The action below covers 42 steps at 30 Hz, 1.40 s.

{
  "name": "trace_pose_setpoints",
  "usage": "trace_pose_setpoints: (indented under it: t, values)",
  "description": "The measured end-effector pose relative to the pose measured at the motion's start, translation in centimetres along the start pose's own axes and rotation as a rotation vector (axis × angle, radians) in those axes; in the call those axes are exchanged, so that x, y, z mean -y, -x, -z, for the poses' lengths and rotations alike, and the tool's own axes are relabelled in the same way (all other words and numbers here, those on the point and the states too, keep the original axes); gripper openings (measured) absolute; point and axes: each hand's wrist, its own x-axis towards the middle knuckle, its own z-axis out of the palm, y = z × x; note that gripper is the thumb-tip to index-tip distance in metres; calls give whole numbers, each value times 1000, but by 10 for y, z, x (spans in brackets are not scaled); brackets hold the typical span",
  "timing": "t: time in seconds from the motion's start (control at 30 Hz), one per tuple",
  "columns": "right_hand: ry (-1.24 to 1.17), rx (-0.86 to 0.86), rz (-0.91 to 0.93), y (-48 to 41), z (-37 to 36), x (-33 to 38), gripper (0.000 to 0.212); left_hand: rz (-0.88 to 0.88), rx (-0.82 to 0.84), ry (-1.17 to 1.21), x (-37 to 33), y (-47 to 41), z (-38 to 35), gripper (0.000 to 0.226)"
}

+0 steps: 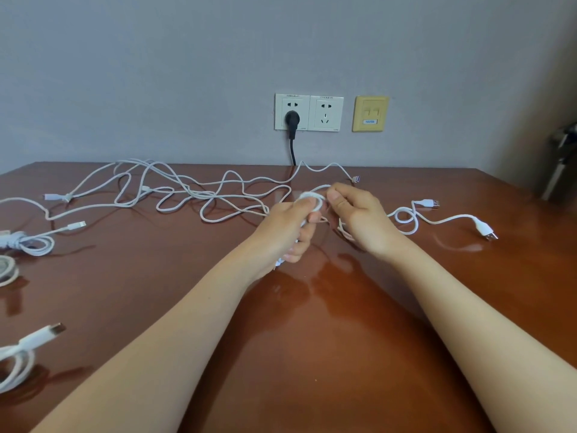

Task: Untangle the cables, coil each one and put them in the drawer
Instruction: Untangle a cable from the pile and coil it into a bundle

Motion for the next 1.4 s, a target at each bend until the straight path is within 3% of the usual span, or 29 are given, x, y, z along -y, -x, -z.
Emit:
trace_pose_setpoints:
  t: [0.13, 0.33, 0.5, 0.8, 0.93, 1.07, 1.13, 1.27, 1.4]
  values:
    - [123, 34, 1, -1, -1, 2, 29, -37, -147, 59, 1, -3, 3, 37]
    - [187, -122, 0, -2, 8, 2, 32, -87, -280, 214, 0, -10, 18, 38]
    - [232, -23, 49, 3, -7, 12, 29, -141, -311, 193, 6, -10, 18, 37]
    - [338, 74, 148, 12, -21, 21, 24, -243, -295, 94, 8, -11, 11, 19]
    - [385, 107, 151, 12, -23, 18, 34, -255, -271, -16, 8, -10, 9, 28]
    - [450, 139, 177, 12, -20, 15, 18, -227, -350, -169, 12, -12, 12, 36]
    - [427, 126, 185, 11, -20, 14, 20, -150, -328, -21, 12, -13, 13, 35]
    - [378, 148, 142, 11, -20, 12, 26, -46, -138, 547, 3, -11, 15, 32]
    - [368, 234, 100, 10, -21, 8, 33, -66, -195, 843, -2, -12, 23, 36]
